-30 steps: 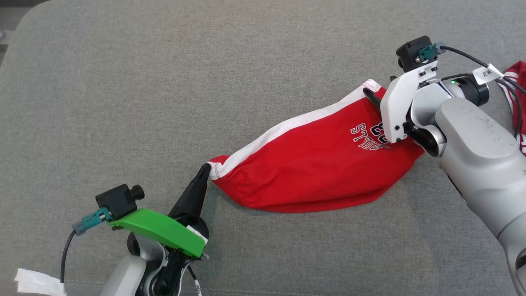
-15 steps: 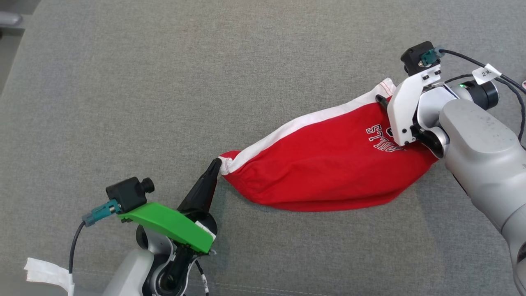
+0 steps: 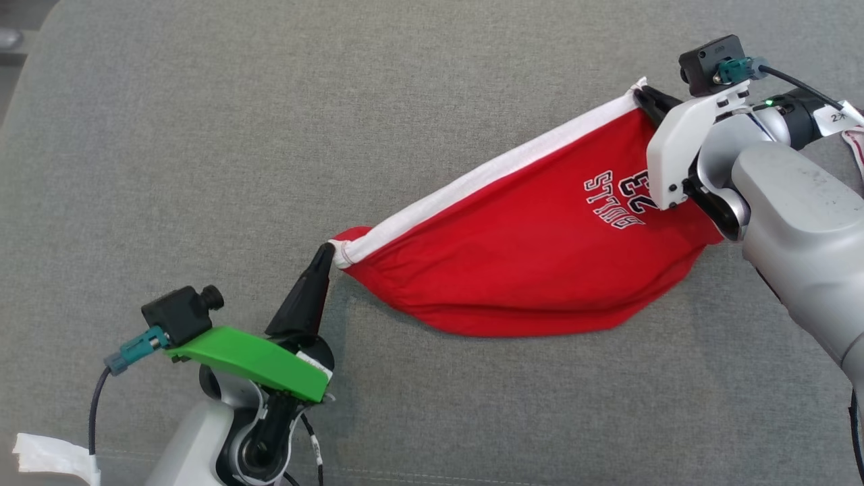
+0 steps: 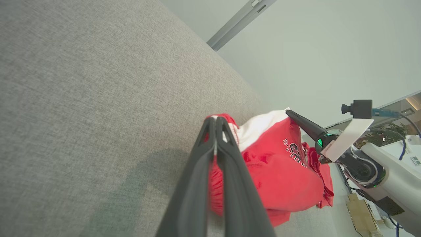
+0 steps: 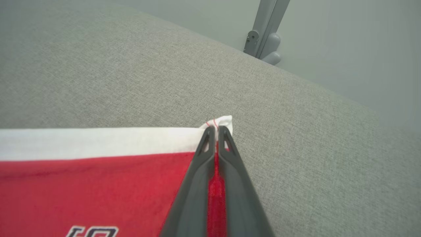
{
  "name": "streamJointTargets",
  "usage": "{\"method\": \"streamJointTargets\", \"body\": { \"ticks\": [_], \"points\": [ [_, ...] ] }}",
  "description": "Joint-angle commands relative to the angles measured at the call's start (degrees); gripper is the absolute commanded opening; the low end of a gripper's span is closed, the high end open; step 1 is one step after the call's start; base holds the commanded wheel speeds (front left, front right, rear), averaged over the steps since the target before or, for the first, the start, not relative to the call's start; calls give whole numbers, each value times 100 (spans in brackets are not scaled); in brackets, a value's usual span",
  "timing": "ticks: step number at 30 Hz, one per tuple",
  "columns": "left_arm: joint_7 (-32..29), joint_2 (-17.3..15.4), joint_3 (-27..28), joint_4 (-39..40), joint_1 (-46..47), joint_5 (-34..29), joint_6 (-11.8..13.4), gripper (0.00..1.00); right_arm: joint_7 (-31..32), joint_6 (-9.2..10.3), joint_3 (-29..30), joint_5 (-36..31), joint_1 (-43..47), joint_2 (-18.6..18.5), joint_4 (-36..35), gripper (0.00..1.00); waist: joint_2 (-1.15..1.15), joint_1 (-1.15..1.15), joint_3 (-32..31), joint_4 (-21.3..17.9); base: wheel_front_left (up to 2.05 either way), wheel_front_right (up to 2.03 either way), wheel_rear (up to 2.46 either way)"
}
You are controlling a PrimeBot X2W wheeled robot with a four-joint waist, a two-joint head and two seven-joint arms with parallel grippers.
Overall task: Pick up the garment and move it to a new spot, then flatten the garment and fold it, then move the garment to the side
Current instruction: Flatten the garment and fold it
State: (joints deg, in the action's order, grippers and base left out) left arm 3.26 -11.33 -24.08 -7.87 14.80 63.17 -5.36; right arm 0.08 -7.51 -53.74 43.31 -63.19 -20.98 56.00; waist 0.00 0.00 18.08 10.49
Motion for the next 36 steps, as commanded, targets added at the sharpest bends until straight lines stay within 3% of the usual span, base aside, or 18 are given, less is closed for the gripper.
{"method": "streamJointTargets", "body": {
  "ticks": [1, 13, 24, 30, 36],
  "points": [
    [110, -76, 91, 48, 141, -114, 1, 0, -241, 5, -14, 143, -76, -64, -81, 0, 0, 0, -144, -144, 0, 0, 0],
    [-28, -716, 551, 520, 915, -349, 198, 0, -987, 8, 292, 1401, -194, -385, -871, 0, 0, 0, -670, -752, 0, 0, 0],
    [-916, -1328, 546, 774, 2457, -623, 272, 0, -996, 7, 256, 1913, -537, -1045, -1945, 0, 0, 0, -1119, -1236, 0, 0, 0],
    [-1499, -1193, 468, 426, 3426, -313, 196, 0, -781, 7, 352, 1959, -912, -1290, -2173, 0, 0, 0, -1086, -1347, 0, 0, 0],
    [-1983, -914, 299, -285, 4379, -86, 124, 0, -720, 7, 516, 1943, -1320, -1142, -1915, 0, 0, 0, -705, -1406, 0, 0, 0]
  ]
}}
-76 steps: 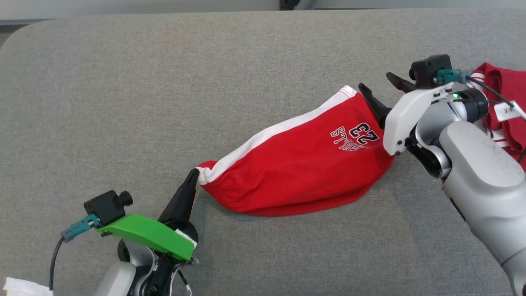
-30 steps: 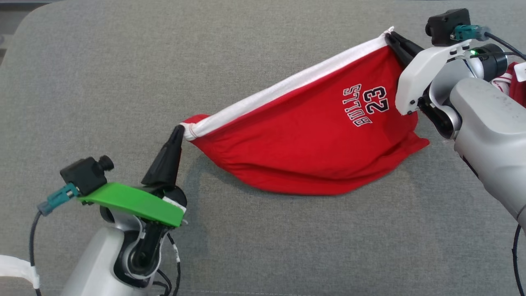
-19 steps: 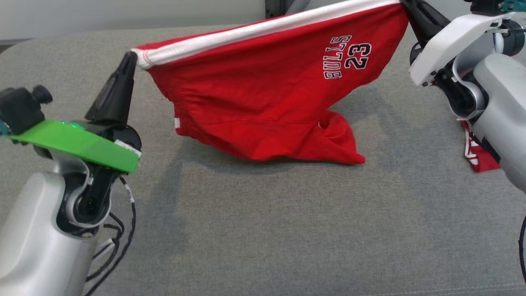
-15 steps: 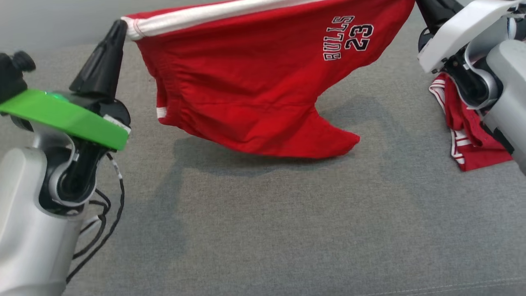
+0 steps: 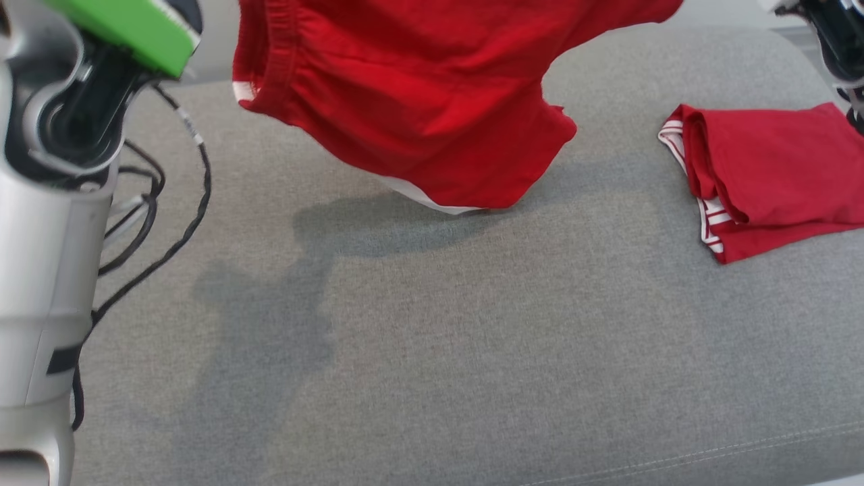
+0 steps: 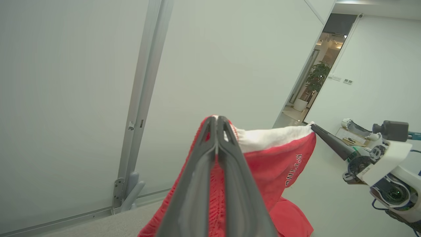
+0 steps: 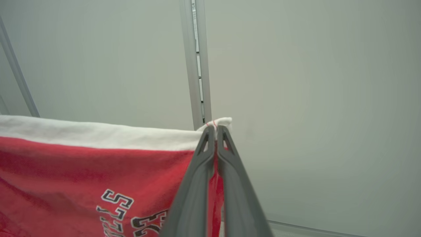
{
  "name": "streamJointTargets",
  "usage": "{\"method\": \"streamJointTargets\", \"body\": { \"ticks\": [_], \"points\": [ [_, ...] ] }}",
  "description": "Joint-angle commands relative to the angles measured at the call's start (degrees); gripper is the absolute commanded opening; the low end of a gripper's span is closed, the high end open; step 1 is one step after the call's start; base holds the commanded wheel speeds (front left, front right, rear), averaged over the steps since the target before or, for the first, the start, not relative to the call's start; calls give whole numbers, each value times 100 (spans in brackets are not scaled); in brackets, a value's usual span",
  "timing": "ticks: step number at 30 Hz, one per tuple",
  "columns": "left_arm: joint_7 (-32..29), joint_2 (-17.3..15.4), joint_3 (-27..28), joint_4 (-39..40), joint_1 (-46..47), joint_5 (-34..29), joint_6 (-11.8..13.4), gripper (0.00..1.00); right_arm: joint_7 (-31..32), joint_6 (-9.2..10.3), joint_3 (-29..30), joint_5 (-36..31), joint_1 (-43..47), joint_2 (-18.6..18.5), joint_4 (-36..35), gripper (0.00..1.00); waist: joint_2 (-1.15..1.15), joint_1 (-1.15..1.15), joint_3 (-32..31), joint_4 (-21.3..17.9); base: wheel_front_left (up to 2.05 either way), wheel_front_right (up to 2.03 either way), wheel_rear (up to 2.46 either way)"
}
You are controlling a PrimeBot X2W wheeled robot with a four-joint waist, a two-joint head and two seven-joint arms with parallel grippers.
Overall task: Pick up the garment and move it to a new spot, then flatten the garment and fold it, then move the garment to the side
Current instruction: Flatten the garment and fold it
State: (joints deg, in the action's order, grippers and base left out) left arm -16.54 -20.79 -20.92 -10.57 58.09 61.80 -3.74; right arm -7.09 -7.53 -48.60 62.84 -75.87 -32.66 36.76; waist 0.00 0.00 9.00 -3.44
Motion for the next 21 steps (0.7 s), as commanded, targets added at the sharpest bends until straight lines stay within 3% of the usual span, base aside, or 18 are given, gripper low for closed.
{"method": "streamJointTargets", "body": {
  "ticks": [1, 7, 13, 17, 21],
  "points": [
    [-51, 70, -65, -164, 244, 14, -53, 0, 22, 9, 6, -44, -139, 93, 97, 0, 0, 0, 313, -23, 0, 0, 0],
    [239, 196, -403, -1209, 1654, -661, -267, 0, -311, 8, 160, -461, -1106, 581, 859, 0, 0, 0, 1295, -155, 0, 0, 0],
    [1666, 120, -863, -2113, 3124, -1627, -377, 0, -798, 8, 747, -1355, -2339, 996, 1676, 0, 0, 0, 2140, -319, 0, 0, 0],
    [2872, 48, -1249, -2423, 3797, -2042, -379, 0, -796, 9, 2027, -2587, -2542, 975, 1116, 0, 0, 0, 2676, -272, 0, 0, 0],
    [3135, -41, -1539, -2469, 3805, -1999, -378, 0, -794, 5, 2716, -3348, -2031, 1260, 582, 0, 0, 0, 2973, -206, 0, 0, 0]
  ]
}}
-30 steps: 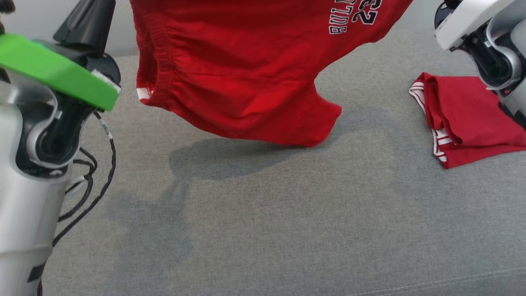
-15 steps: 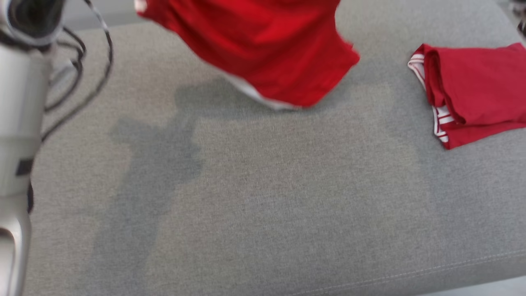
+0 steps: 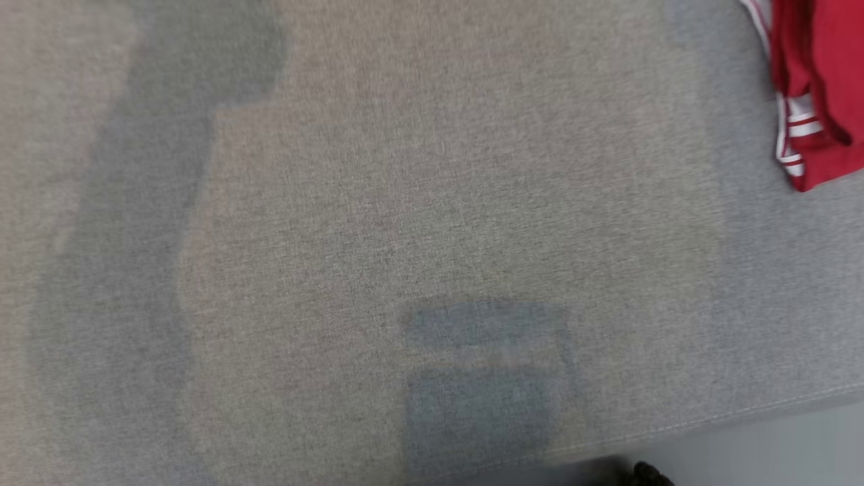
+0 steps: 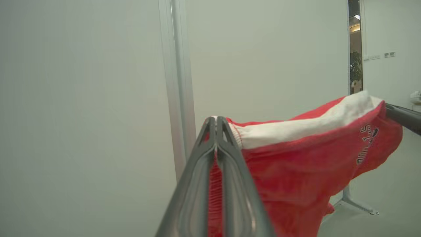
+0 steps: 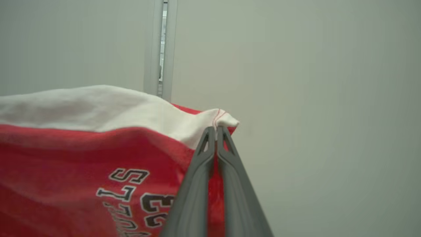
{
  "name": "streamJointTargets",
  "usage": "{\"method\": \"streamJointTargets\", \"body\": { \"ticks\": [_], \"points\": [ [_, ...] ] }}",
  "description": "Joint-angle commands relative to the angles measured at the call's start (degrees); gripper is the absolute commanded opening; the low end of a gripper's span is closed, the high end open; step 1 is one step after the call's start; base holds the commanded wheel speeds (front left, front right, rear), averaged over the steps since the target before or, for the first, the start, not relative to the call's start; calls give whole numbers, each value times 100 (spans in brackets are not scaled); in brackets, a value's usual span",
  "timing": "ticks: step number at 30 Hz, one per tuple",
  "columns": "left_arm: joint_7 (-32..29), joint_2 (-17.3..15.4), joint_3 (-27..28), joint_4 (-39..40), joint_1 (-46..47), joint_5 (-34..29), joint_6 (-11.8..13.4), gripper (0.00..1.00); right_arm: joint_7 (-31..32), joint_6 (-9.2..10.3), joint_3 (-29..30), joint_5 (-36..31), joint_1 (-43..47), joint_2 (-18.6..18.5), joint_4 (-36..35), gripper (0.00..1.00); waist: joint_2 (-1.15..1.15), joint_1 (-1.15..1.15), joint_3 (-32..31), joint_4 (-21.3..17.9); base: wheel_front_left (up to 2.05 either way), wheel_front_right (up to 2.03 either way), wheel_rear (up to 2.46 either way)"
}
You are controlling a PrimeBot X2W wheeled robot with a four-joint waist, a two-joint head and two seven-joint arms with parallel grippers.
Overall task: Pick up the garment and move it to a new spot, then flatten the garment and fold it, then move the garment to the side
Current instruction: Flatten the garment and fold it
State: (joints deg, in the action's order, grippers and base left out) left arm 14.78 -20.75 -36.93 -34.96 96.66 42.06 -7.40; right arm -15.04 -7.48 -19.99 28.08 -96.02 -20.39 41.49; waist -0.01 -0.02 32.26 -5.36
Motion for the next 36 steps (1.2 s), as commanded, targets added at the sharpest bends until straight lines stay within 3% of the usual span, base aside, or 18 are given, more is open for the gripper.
{"method": "streamJointTargets", "body": {
  "ticks": [1, 6, 11, 19, 29, 36],
  "points": [
    [33, -83, -19, -21, -144, 22, -13, 0, -1, -1, 4, -57, 154, 113, -48, 0, 1, 2, 713, 5, 0, 0, 0],
    [43, -177, -16, 470, -863, 178, -15, 0, -7, 3, 273, -546, 1141, 340, -542, 0, 1, 2, 970, 64, 0, 0, 0],
    [45, -356, -126, 1142, -1917, 348, -15, 0, -8, 2, 460, -491, 2091, 331, -1066, 0, 1, 2, 928, 119, 0, 0, 0],
    [41, -830, -245, 2057, -4073, 298, -16, 0, -8, 3, 744, -192, 4061, -11, -1964, 0, 1, 2, 386, 164, 0, 0, 0],
    [41, -772, -328, 2483, -6067, 90, -15, 0, -8, 5, 1044, -207, 6483, -304, -2637, 0, 1, 2, -547, 327, 0, 0, 0],
    [41, -759, -46, 2860, -7412, 11, -4, 0, -8, 6, 1216, -148, 7768, -293, -3023, 0, 1, 2, -1306, 304, 0, 0, 0]
  ]
}}
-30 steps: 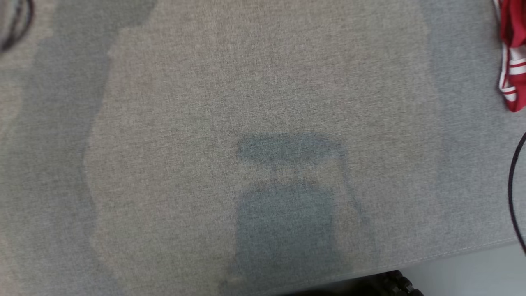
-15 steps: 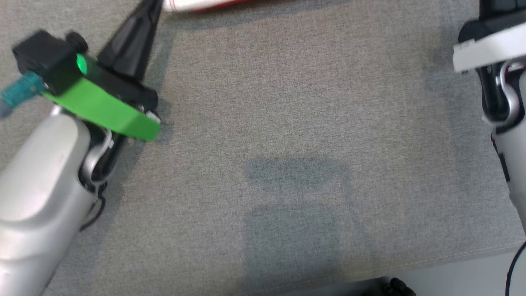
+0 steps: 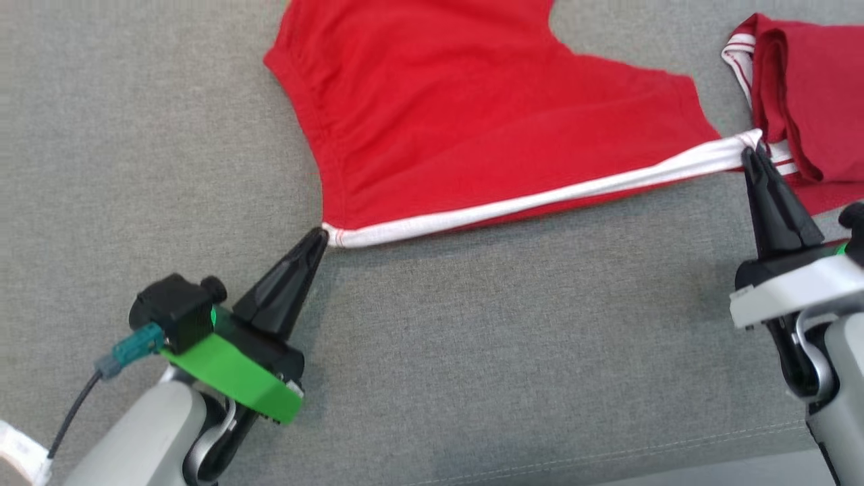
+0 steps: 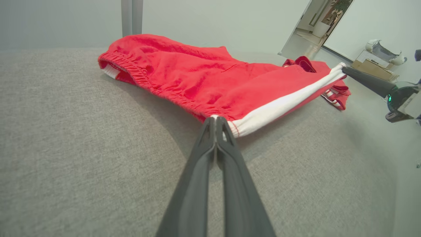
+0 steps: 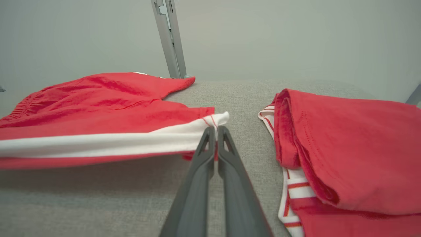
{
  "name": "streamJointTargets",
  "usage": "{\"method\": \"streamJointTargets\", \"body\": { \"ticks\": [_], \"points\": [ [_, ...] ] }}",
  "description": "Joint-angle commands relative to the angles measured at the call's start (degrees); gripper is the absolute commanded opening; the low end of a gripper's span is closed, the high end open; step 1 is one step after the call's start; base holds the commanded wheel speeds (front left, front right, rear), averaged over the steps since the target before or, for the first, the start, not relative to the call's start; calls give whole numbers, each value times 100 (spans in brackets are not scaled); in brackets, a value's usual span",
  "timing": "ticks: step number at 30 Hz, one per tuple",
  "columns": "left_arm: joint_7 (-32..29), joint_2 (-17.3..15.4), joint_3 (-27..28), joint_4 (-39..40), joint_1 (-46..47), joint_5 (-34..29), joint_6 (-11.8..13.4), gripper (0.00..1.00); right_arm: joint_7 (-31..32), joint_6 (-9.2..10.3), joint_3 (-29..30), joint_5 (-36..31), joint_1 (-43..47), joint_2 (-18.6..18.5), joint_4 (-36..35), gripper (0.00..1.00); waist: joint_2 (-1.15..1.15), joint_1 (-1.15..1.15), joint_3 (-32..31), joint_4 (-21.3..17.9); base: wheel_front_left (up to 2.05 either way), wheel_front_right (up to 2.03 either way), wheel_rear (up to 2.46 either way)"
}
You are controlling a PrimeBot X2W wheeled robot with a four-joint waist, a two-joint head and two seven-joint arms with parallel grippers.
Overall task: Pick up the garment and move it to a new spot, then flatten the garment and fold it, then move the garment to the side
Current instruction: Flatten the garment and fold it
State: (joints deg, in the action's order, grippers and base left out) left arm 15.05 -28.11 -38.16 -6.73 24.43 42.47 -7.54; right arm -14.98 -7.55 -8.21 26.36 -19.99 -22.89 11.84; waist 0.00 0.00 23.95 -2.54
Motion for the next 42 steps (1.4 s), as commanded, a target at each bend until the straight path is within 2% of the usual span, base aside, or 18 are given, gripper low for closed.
{"method": "streamJointTargets", "body": {
  "ticks": [1, 10, 14, 17, 28, 32, 42],
  "points": [
    [15, -23, 107, 96, -361, -43, 10, 0, -14, 13, 41, 22, 303, -55, -117, 0, 0, 0, -553, 17, 0, 0, 0],
    [16, -36, 238, 672, -1464, -17, 106, 0, -14, 14, 254, -91, 1322, -227, -672, 0, 0, 0, -1017, 120, 0, 0, 0],
    [-91, -64, 206, 918, -1668, 115, 181, 0, -14, 14, 346, -133, 1617, -289, -777, 0, 0, 0, -1092, 176, 0, 0, 0],
    [-261, 22, 98, 883, -1516, 180, 148, 0, 38, 14, 247, -134, 1461, -335, -623, 0, 0, 0, -1076, 219, 0, 0, 0],
    [-272, 639, -62, 61, -294, 780, 10, 0, 700, 12, -186, -53, -13, -642, 154, 0, 0, 0, -584, 561, 0, 0, 0],
    [-188, 833, -133, -243, 162, 1127, -3, 0, 866, 12, -564, -17, -876, -731, 529, 0, 0, 0, -323, 633, 0, 0, 0],
    [-26, 1038, -134, -717, 1026, 1560, -1, 0, 894, 12, -1626, 47, -2961, -791, 1819, 0, 0, 0, 296, 972, 0, 0, 0]
  ]
}}
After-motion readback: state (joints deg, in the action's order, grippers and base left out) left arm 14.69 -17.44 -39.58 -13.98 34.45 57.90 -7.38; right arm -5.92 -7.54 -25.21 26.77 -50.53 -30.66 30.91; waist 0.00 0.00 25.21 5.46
